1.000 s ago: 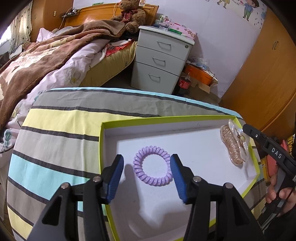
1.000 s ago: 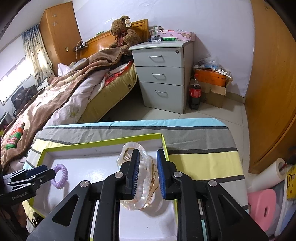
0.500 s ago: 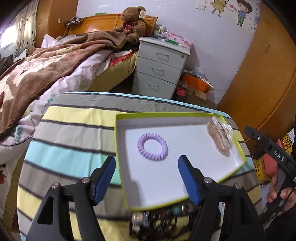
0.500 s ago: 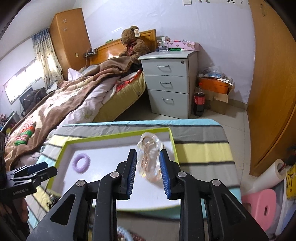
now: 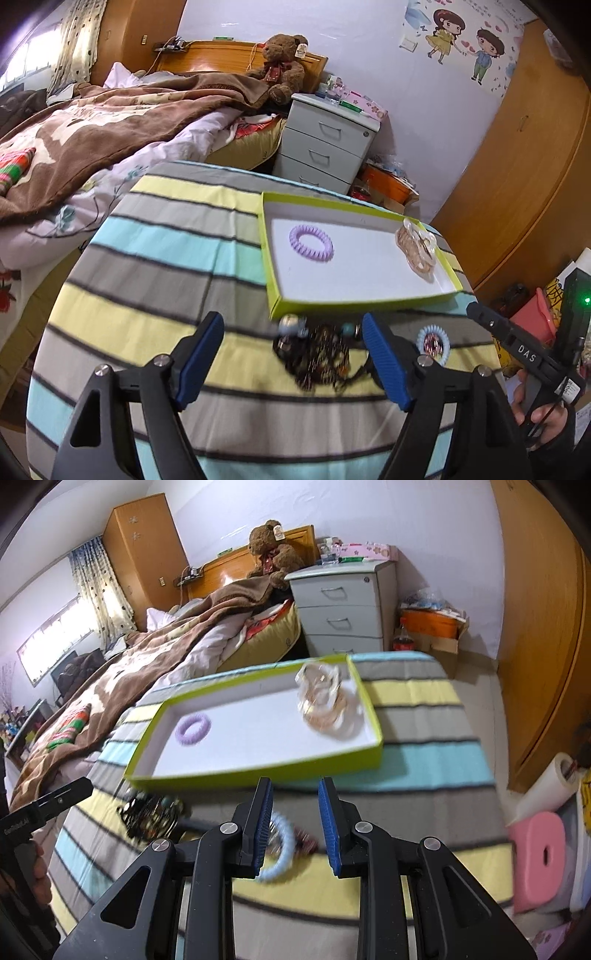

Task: Organize jewelry
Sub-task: 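Grasp the light-blue coil hair tie with the right tool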

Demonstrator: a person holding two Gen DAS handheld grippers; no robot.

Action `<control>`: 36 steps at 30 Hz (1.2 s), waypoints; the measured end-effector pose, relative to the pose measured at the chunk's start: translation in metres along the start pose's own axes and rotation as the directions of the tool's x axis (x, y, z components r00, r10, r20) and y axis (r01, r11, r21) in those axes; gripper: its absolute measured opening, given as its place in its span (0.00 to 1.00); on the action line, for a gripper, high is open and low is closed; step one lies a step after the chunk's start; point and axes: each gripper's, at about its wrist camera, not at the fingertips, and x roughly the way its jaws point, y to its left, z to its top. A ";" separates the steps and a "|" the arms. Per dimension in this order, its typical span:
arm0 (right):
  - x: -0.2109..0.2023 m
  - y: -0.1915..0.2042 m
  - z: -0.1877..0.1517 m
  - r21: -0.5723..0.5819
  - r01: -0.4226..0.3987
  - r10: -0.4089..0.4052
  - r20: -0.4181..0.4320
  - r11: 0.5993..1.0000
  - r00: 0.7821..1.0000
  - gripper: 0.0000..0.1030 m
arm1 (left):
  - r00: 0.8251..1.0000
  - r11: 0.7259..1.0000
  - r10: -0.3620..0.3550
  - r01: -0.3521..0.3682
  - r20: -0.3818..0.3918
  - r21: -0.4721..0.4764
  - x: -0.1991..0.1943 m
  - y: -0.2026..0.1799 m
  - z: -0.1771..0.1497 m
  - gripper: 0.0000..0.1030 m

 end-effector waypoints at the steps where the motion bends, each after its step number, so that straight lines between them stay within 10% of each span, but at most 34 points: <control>1: 0.000 0.001 -0.005 0.002 0.000 0.000 -0.004 1.000 1.000 0.26 | 1.000 1.000 0.001 -0.001 0.000 -0.006 -0.002 0.002 -0.004 0.77; 30: 0.030 0.021 -0.031 -0.081 0.115 -0.124 -0.115 0.990 0.986 0.26 | 1.000 0.998 0.004 -0.006 -0.026 -0.063 -0.011 0.038 -0.040 0.78; 36: 0.026 0.020 -0.031 -0.073 0.115 -0.122 -0.104 0.991 0.987 0.10 | 0.999 0.998 0.012 -0.014 -0.033 -0.066 -0.010 0.040 -0.041 0.78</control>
